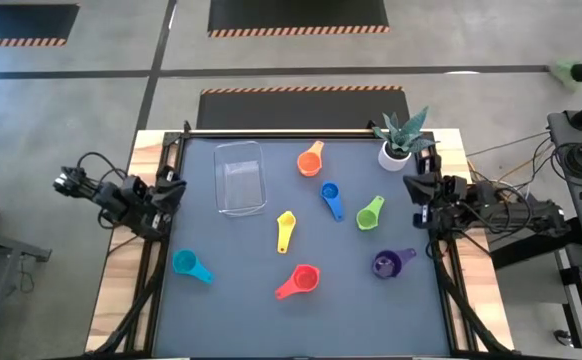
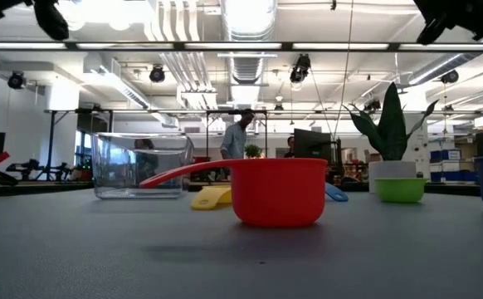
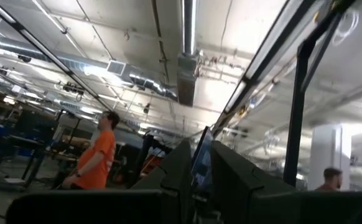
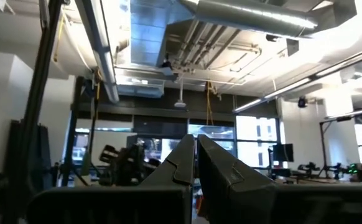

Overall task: Nest measuring cups in basket
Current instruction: Stack the orange measuring cup on top of the violet measuring cup

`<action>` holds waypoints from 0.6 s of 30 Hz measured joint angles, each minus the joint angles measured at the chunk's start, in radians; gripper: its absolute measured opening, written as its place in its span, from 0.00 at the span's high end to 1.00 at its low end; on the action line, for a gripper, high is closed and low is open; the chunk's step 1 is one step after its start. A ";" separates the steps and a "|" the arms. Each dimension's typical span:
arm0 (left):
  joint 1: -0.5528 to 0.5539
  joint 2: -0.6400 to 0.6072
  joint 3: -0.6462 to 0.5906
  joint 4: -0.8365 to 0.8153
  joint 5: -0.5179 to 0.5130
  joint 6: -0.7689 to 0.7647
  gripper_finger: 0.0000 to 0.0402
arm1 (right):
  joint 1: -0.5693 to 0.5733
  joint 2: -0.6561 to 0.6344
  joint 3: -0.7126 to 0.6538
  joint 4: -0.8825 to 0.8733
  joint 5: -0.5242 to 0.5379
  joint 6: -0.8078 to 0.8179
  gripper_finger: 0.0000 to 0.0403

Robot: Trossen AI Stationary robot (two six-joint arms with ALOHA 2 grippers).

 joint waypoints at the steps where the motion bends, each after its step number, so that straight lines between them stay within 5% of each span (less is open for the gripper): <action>1: 0.000 0.026 0.023 -0.012 0.000 0.008 0.89 | 0.000 0.015 0.015 -0.002 0.000 -0.010 0.98; 12: 0.000 0.290 0.320 -0.353 -0.004 -0.012 0.89 | 0.000 0.104 0.161 -0.196 0.000 -0.050 0.98; 18: 0.000 0.425 0.487 -0.605 -0.107 -0.042 0.89 | 0.000 0.104 0.209 -0.298 0.000 -0.043 0.98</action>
